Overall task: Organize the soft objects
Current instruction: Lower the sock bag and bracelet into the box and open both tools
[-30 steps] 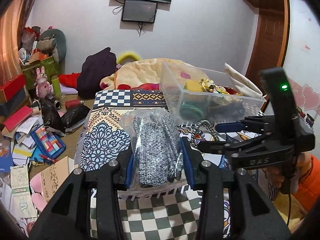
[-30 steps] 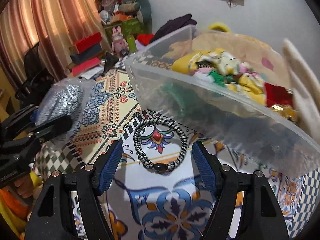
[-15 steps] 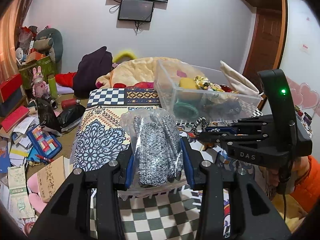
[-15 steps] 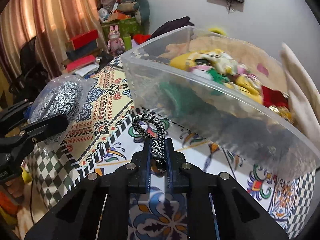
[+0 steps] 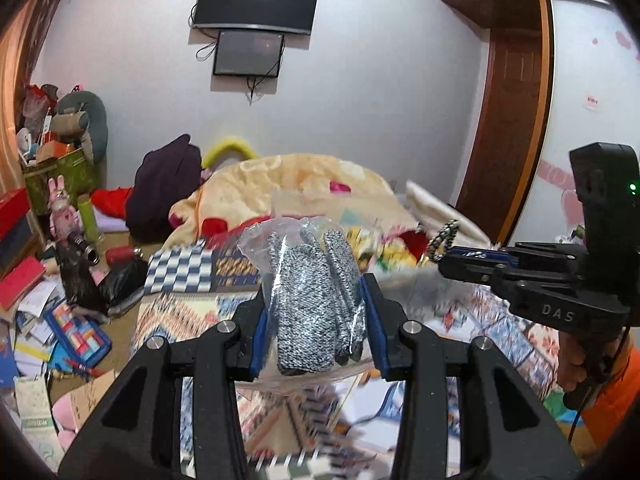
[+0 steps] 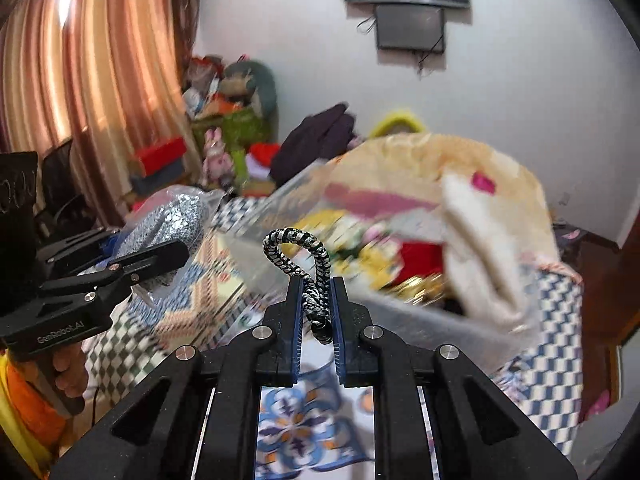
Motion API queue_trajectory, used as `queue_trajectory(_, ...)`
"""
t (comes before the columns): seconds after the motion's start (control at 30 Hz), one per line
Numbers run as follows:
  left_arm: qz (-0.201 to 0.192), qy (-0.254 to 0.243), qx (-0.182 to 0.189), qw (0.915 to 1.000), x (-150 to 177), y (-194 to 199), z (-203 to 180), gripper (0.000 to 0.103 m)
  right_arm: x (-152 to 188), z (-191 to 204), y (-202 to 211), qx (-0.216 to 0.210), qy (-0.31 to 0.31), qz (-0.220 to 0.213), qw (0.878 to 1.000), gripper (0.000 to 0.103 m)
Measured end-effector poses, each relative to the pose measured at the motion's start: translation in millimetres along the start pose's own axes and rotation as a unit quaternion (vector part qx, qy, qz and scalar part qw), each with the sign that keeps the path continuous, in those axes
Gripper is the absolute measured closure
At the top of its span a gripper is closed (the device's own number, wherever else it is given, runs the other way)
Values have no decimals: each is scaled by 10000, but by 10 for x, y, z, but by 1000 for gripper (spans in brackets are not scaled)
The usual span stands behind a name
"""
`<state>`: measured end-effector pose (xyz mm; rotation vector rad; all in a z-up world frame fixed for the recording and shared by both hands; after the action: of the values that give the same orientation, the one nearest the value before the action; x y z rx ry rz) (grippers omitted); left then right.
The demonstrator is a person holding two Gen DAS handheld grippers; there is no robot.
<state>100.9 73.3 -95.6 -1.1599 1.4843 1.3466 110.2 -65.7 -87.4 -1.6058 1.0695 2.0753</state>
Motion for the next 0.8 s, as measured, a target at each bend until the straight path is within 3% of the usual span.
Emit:
queue_trajectory(0.27,88,-170,50,9998,-169,-423,-49,62,-199,-236,-80,425,-161,-288,9986,91)
queue_trajectory(0.7,366,-235,-67,9990,-151,-1013,-101,60,-86,-435,-483,558,-453,155,9973,91)
queue_trajectory(0.77,427,-162,-45,9989,-129,-1065,-92,55,-52,-442,-505,569,-407,265,9972,85)
queue_trajectory(0.8,428,-153,-24,9990,-120,-1069,-95,49,-34,-440,-507,569,-387,301,9972,76)
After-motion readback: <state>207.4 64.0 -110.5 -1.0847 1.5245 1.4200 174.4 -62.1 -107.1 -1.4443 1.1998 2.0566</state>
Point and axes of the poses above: each gripper's, at about its wrist camera, not at the fingertips, and y roughly against the way its jaws point, z to its left, x to its underside, the point moved 4 cm from there along -y, roughly the way its jaws point, and after that the axes turned 12 degrees about -z, right-handed, at the moved point
